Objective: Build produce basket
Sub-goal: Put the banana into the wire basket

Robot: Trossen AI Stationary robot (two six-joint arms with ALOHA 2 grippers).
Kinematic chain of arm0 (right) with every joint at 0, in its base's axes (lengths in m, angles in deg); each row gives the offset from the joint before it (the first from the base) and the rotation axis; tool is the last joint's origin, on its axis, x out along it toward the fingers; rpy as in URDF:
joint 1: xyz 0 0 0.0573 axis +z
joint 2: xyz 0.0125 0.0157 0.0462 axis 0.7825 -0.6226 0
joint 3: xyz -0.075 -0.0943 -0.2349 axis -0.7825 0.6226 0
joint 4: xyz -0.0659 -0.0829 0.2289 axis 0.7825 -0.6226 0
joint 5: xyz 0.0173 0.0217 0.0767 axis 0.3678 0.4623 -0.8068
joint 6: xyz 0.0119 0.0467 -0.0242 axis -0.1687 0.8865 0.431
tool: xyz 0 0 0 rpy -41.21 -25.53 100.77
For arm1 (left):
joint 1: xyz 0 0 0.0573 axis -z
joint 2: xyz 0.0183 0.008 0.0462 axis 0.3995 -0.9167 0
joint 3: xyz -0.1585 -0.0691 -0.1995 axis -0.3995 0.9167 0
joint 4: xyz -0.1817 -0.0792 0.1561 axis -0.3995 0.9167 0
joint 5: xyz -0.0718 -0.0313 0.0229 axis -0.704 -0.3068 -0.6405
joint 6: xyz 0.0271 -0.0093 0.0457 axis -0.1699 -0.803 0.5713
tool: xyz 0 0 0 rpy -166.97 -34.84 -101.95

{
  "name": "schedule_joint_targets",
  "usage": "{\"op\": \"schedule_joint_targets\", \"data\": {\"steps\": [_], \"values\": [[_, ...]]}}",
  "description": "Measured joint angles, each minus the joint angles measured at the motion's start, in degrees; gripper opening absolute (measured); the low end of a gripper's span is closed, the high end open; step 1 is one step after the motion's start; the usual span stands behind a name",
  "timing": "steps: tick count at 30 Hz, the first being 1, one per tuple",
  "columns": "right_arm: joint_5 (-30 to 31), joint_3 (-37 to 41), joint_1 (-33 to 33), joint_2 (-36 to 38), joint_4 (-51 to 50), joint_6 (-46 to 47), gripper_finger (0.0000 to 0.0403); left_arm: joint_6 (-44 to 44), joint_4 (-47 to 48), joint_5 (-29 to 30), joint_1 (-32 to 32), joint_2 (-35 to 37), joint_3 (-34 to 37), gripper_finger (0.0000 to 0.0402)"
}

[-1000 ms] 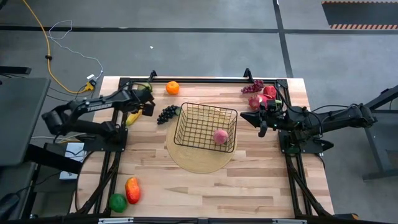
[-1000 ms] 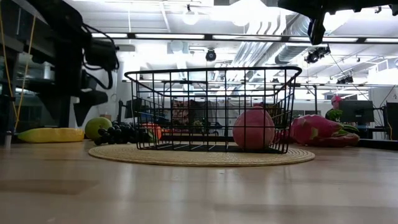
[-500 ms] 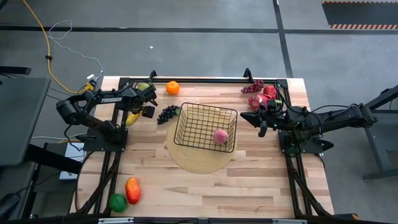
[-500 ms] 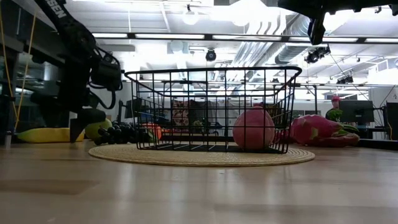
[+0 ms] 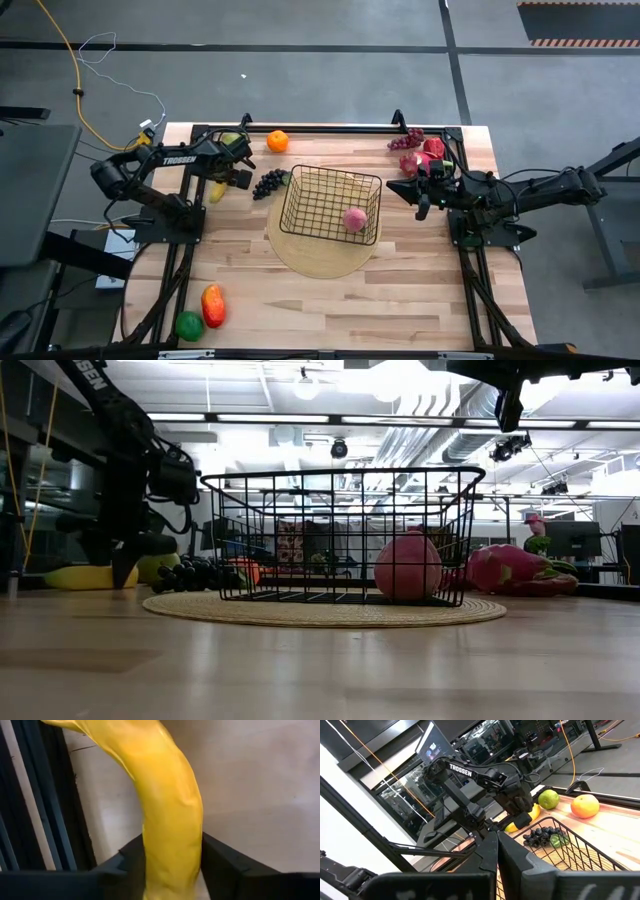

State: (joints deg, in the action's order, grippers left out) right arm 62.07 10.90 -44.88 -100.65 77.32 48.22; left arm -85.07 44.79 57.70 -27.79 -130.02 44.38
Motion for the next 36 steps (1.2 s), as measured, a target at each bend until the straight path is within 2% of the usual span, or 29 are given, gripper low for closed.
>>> {"op": "schedule_joint_targets", "data": {"steps": [3,9,14,21,25,29,33,36], "values": [[0.0,0.0,0.0,0.0,0.0,0.0,0.0,1.0,0.6,-0.8,0.0,0.9,0.1,0.0096],[0.0,0.0,0.0,0.0,0.0,0.0,0.0,1.1,3.3,-4.0,0.0,6.3,0.2,0.0098],[0.3,0.0,0.0,0.0,0.1,0.0,0.0,1.1,7.2,-4.7,1.5,14.7,-2.2,0.0115],[0.4,0.0,0.0,0.0,0.3,-0.1,0.0,0.1,6.9,-5.3,8.0,28.9,-8.1,0.0096],[0.4,0.0,0.0,0.0,0.3,-0.5,0.0,-1.0,1.8,-5.3,14.3,35.7,-10.6,0.0098],[-0.1,0.0,0.0,0.0,0.5,-1.2,0.0,-1.5,-7.4,-5.3,22.0,39.1,-11.3,0.0098],[-0.3,0.0,0.0,0.0,2.1,-3.0,0.0,-0.4,-17.9,-5.0,30.7,38.8,-11.3,0.0098],[-0.3,0.0,0.0,0.0,3.1,-4.1,0.0,2.8,-24.7,-3.7,37.3,35.8,-11.3,0.0098]]}}
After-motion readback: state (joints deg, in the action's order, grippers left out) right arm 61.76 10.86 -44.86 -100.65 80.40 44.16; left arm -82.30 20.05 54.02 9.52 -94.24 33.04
